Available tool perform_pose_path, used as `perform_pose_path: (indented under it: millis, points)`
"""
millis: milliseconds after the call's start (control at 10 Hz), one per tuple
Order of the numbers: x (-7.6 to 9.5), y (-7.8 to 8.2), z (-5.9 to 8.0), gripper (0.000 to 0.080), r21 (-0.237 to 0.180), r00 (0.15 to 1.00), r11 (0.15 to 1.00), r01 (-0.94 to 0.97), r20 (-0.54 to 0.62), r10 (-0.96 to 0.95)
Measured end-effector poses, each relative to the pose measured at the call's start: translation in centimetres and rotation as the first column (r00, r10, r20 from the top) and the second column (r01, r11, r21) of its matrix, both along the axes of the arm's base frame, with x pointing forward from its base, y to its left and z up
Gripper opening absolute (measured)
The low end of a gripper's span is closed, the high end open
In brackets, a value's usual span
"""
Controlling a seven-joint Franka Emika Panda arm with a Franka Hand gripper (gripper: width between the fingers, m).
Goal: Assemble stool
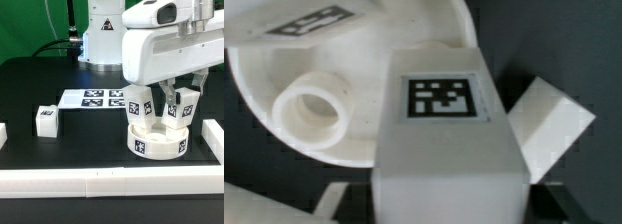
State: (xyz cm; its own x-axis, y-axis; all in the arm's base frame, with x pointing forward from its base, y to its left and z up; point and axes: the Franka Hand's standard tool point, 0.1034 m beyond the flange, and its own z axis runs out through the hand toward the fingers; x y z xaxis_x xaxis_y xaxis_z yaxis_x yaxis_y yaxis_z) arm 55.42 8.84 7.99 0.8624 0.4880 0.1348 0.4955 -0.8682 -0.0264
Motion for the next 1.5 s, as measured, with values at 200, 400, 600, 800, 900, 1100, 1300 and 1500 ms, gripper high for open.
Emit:
perform_pose_path:
  millis: [200,400,600,800,900,1100,1300,1500]
  points:
    - [0.0,-0.1,0.0,0.0335,0.000,1.000,1.000,0.019,-0.001,-0.019]
    - [0.0,-0.1,0.0,0.0335,0.014,0.989,0.989,0.150,-0.015,-0.149]
    - [0.0,-0.2,-0.1,0.0335,0.033,0.940,0.939,0.341,-0.030,-0.340]
    - [0.0,0.2,-0.1,0.0337,0.050,0.862,0.861,0.507,-0.041,-0.505]
    - [0.0,0.6,-0.1,0.0337,0.063,0.796,0.794,0.605,-0.051,-0.603]
    - [-0.2,1.9,-0.1,0.0337,0.074,0.700,0.697,0.714,-0.072,-0.710]
    - [-0.2,2.1,-0.1,0.0337,0.079,0.547,0.541,0.837,-0.106,-0.830]
    - [-0.2,2.0,-0.1,0.0337,0.080,0.469,0.463,0.883,-0.119,-0.875]
